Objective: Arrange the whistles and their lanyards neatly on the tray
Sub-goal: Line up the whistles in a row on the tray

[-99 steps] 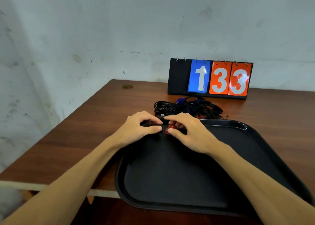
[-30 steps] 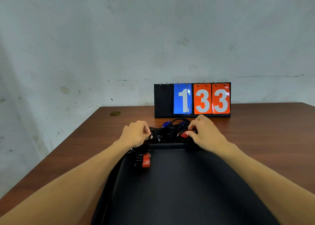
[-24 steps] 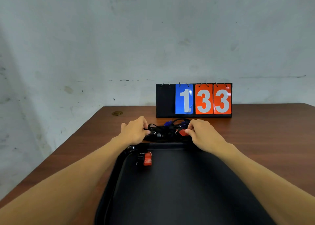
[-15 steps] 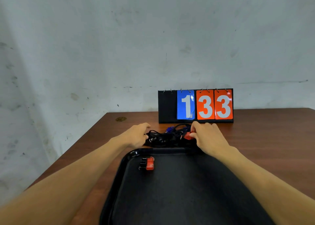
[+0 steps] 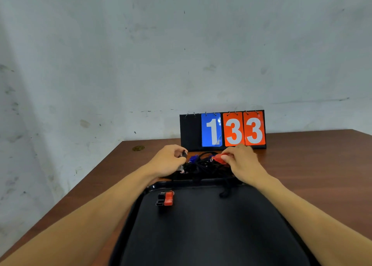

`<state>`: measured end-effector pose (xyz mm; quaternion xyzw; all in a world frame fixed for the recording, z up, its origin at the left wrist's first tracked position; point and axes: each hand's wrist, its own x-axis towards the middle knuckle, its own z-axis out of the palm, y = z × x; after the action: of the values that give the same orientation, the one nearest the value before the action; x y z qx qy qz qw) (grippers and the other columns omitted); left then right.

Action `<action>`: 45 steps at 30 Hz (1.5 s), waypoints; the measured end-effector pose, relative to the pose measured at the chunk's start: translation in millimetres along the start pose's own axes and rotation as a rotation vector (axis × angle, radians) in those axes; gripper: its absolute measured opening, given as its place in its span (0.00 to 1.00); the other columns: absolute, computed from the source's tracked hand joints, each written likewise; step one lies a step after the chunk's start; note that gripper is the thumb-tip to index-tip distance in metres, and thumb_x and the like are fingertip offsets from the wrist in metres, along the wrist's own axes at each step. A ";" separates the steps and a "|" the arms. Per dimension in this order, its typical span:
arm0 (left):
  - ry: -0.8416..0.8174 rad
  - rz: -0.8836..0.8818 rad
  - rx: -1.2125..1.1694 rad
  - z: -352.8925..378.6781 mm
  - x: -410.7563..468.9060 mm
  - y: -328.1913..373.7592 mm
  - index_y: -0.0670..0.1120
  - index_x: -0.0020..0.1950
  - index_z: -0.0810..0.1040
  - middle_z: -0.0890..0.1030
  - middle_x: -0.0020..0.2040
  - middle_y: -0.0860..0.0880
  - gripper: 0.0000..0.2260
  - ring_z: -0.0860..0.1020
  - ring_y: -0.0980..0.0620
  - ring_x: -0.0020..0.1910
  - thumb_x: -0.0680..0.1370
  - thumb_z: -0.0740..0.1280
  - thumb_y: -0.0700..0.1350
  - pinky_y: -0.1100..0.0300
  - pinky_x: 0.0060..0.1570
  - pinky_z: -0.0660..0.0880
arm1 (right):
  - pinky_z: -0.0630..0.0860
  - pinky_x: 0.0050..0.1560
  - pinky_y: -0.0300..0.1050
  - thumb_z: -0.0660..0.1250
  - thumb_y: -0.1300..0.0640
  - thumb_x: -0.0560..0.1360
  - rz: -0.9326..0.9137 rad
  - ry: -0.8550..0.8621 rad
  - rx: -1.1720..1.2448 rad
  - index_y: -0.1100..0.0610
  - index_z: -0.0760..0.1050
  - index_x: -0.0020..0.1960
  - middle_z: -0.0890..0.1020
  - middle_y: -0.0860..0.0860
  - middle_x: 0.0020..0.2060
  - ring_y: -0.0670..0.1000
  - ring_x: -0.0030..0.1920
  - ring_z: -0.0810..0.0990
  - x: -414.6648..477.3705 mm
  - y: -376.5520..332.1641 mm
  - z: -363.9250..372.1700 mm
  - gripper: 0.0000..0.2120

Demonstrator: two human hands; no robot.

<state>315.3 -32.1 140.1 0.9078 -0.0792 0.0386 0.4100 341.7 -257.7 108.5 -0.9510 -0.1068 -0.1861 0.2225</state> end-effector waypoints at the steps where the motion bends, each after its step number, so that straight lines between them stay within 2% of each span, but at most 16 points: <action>1: -0.019 -0.007 -0.073 5.6 -1.0 1.5 0.47 0.60 0.76 0.78 0.59 0.44 0.13 0.83 0.49 0.44 0.77 0.63 0.38 0.60 0.46 0.79 | 0.71 0.56 0.41 0.61 0.50 0.79 0.005 -0.016 0.084 0.54 0.76 0.60 0.78 0.52 0.55 0.49 0.56 0.74 -0.3 0.5 0.4 0.13; 3: -0.039 -0.018 -0.112 15.8 -2.5 4.0 0.46 0.57 0.77 0.79 0.54 0.42 0.11 0.83 0.44 0.45 0.76 0.65 0.38 0.53 0.50 0.80 | 0.71 0.51 0.37 0.63 0.53 0.79 0.037 -0.042 0.199 0.56 0.77 0.59 0.80 0.52 0.54 0.46 0.51 0.75 -1.8 1.0 1.5 0.12; 5: -0.076 -0.032 -0.114 25.3 -1.8 3.9 0.46 0.57 0.77 0.80 0.51 0.43 0.11 0.83 0.42 0.47 0.76 0.66 0.38 0.50 0.52 0.80 | 0.73 0.52 0.39 0.65 0.54 0.78 0.093 -0.056 0.281 0.56 0.77 0.59 0.81 0.52 0.52 0.47 0.51 0.78 -3.3 4.6 3.6 0.11; 7: -0.122 -0.029 -0.083 32.2 -1.6 3.1 0.47 0.57 0.77 0.80 0.47 0.46 0.11 0.82 0.47 0.44 0.75 0.67 0.39 0.53 0.50 0.81 | 0.75 0.54 0.42 0.66 0.56 0.77 0.157 -0.039 0.410 0.56 0.78 0.58 0.82 0.51 0.50 0.49 0.53 0.79 -6.3 8.3 4.7 0.11; 10: -0.170 0.003 0.020 36.9 -4.2 -0.4 0.50 0.59 0.77 0.81 0.45 0.50 0.13 0.81 0.54 0.43 0.75 0.69 0.44 0.56 0.52 0.77 | 0.72 0.52 0.38 0.66 0.55 0.77 0.204 0.067 0.501 0.55 0.78 0.58 0.79 0.46 0.48 0.45 0.51 0.76 -11.2 9.7 3.9 0.11; 14: -0.249 0.036 0.132 30.4 -11.5 -4.8 0.53 0.57 0.78 0.82 0.44 0.52 0.12 0.80 0.57 0.46 0.74 0.71 0.47 0.61 0.51 0.72 | 0.72 0.45 0.34 0.67 0.51 0.76 0.131 0.062 0.553 0.53 0.80 0.55 0.81 0.45 0.46 0.43 0.49 0.78 -21.7 -4.6 -0.7 0.11; 17: -0.301 0.046 0.265 22.3 -14.6 -12.1 0.55 0.56 0.79 0.82 0.44 0.56 0.13 0.79 0.58 0.48 0.72 0.72 0.52 0.57 0.56 0.72 | 0.73 0.44 0.32 0.68 0.49 0.75 0.025 -0.058 0.515 0.51 0.81 0.51 0.83 0.44 0.42 0.41 0.43 0.80 -33.5 -22.2 0.7 0.09; 20: -0.263 0.082 0.493 18.8 -18.1 -19.2 0.56 0.58 0.79 0.80 0.46 0.58 0.16 0.77 0.57 0.52 0.71 0.71 0.57 0.54 0.53 0.62 | 0.75 0.48 0.32 0.69 0.50 0.74 -0.052 -0.122 0.423 0.52 0.83 0.51 0.84 0.44 0.44 0.39 0.44 0.80 -42.7 -33.3 11.2 0.09; 22: -0.231 0.083 0.535 18.7 -20.6 -24.7 0.55 0.59 0.79 0.80 0.47 0.56 0.18 0.76 0.56 0.54 0.71 0.71 0.59 0.54 0.53 0.59 | 0.76 0.50 0.33 0.70 0.51 0.73 -0.052 -0.154 0.387 0.51 0.83 0.51 0.84 0.44 0.44 0.38 0.43 0.80 -47.8 -34.8 19.7 0.09; 26: -0.124 0.114 0.578 20.4 -24.3 -35.8 0.54 0.62 0.78 0.79 0.49 0.57 0.21 0.73 0.55 0.58 0.73 0.67 0.62 0.55 0.55 0.57 | 0.70 0.41 0.26 0.71 0.51 0.73 -0.064 -0.191 0.309 0.51 0.80 0.54 0.81 0.43 0.45 0.37 0.38 0.76 -58.3 -33.4 33.8 0.11; 31: -0.028 0.221 0.506 12.5 -35.1 -47.6 0.52 0.67 0.75 0.77 0.60 0.53 0.16 0.68 0.53 0.65 0.80 0.59 0.54 0.55 0.64 0.58 | 0.71 0.43 0.31 0.70 0.52 0.74 -0.141 -0.207 0.261 0.48 0.79 0.53 0.78 0.45 0.47 0.41 0.36 0.78 -60.3 -39.9 39.6 0.09; 34: -0.050 0.241 0.368 0.6 -48.7 -58.8 0.53 0.68 0.73 0.73 0.64 0.55 0.16 0.64 0.56 0.68 0.80 0.61 0.52 0.56 0.70 0.57 | 0.71 0.43 0.30 0.69 0.51 0.75 -0.136 -0.220 0.248 0.50 0.80 0.55 0.78 0.45 0.48 0.42 0.39 0.79 -58.0 -46.7 43.1 0.10; 36: -0.085 0.219 0.328 -5.8 -56.7 -68.8 0.54 0.69 0.72 0.71 0.66 0.55 0.18 0.62 0.57 0.68 0.78 0.64 0.53 0.58 0.69 0.55 | 0.70 0.41 0.29 0.69 0.49 0.74 -0.142 -0.232 0.254 0.51 0.80 0.55 0.79 0.44 0.49 0.41 0.40 0.78 -56.8 -51.9 45.7 0.11; 40: -0.114 0.182 0.264 -13.3 -63.7 -90.6 0.57 0.68 0.72 0.69 0.66 0.56 0.22 0.61 0.58 0.69 0.74 0.69 0.56 0.52 0.72 0.55 | 0.71 0.44 0.30 0.71 0.48 0.72 -0.187 -0.317 0.267 0.50 0.78 0.59 0.77 0.45 0.55 0.44 0.47 0.78 -52.3 -60.2 49.8 0.17; 43: -0.114 0.177 0.192 -13.4 -65.6 -100.2 0.55 0.68 0.72 0.70 0.64 0.57 0.24 0.63 0.60 0.65 0.74 0.70 0.56 0.58 0.67 0.60 | 0.71 0.44 0.30 0.71 0.51 0.73 -0.197 -0.364 0.284 0.48 0.70 0.68 0.76 0.44 0.57 0.43 0.45 0.77 -52.0 -62.3 52.1 0.25; 45: -0.100 0.202 0.199 -10.0 -65.2 -104.6 0.55 0.68 0.73 0.72 0.63 0.57 0.22 0.65 0.60 0.63 0.75 0.69 0.56 0.61 0.64 0.63 | 0.71 0.44 0.29 0.70 0.53 0.74 -0.226 -0.350 0.278 0.47 0.70 0.69 0.76 0.44 0.55 0.42 0.43 0.76 -53.0 -62.0 56.5 0.24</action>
<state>269.4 50.9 60.7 0.9321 -0.1863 0.0421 0.3077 293.2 -183.4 63.9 -0.9110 -0.2741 -0.0256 0.3070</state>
